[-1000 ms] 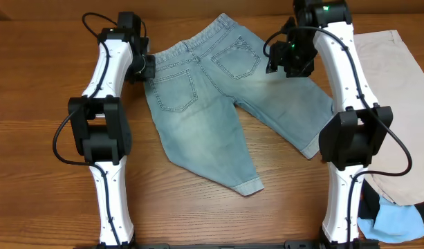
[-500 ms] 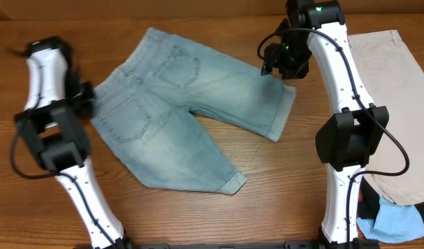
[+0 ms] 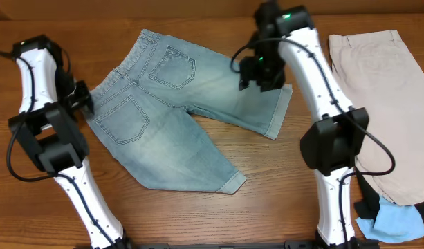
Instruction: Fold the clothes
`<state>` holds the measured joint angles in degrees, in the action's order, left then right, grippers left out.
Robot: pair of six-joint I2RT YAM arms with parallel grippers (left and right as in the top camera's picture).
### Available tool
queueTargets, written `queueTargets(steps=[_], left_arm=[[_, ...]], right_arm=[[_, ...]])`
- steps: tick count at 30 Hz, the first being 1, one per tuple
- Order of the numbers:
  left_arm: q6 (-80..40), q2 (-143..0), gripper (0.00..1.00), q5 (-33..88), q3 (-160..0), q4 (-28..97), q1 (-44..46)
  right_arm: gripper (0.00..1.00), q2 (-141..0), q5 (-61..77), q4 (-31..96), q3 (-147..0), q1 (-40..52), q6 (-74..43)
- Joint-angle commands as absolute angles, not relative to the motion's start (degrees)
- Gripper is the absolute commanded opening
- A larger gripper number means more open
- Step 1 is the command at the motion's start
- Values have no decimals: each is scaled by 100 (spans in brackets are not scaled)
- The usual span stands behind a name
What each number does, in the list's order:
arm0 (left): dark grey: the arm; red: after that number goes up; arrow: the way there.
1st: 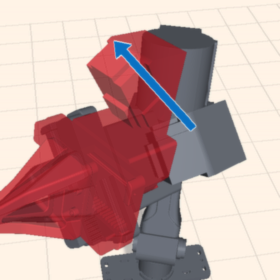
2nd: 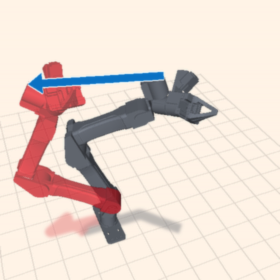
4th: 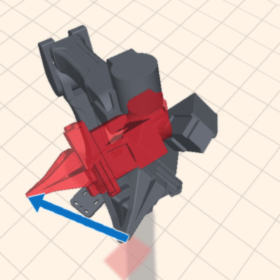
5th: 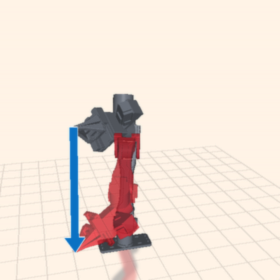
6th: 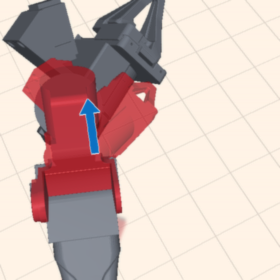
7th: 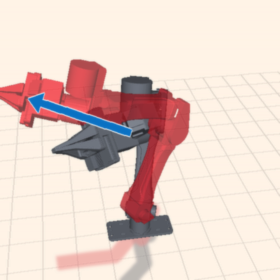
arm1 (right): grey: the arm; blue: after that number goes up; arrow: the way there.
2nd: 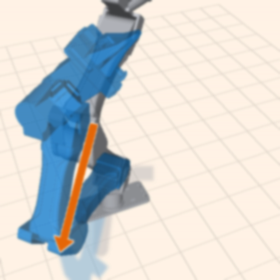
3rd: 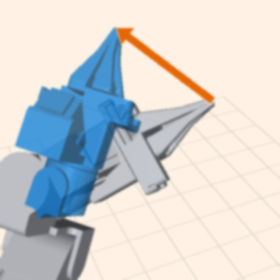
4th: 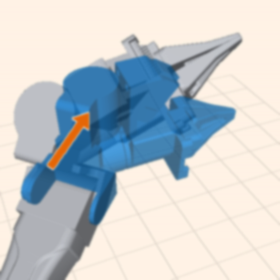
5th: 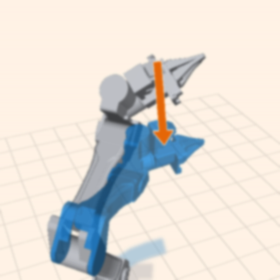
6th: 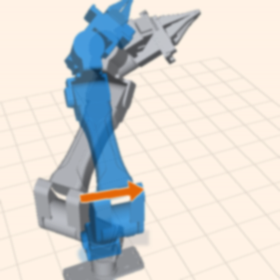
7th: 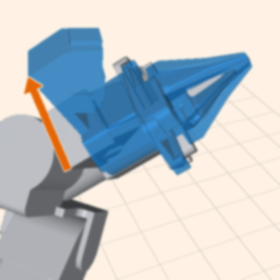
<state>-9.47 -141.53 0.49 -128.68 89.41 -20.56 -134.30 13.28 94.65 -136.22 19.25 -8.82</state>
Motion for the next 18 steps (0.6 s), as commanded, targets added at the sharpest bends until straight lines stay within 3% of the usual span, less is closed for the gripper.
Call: queueTargets(steps=[1,9,18], left_arm=[[-899,-13463,55,200,-13548,8952,-1927],[-869,-12116,69,414,-14341,8538,-1909],[-362,-11537,71,622,-14341,8399,-1894]], right_arm=[[67,-13255,1400,9623,-13688,2504,-742],[68,-13255,1398,9703,-13410,3693,-773],[63,-13211,209,9609,-12999,4563,-1828]])
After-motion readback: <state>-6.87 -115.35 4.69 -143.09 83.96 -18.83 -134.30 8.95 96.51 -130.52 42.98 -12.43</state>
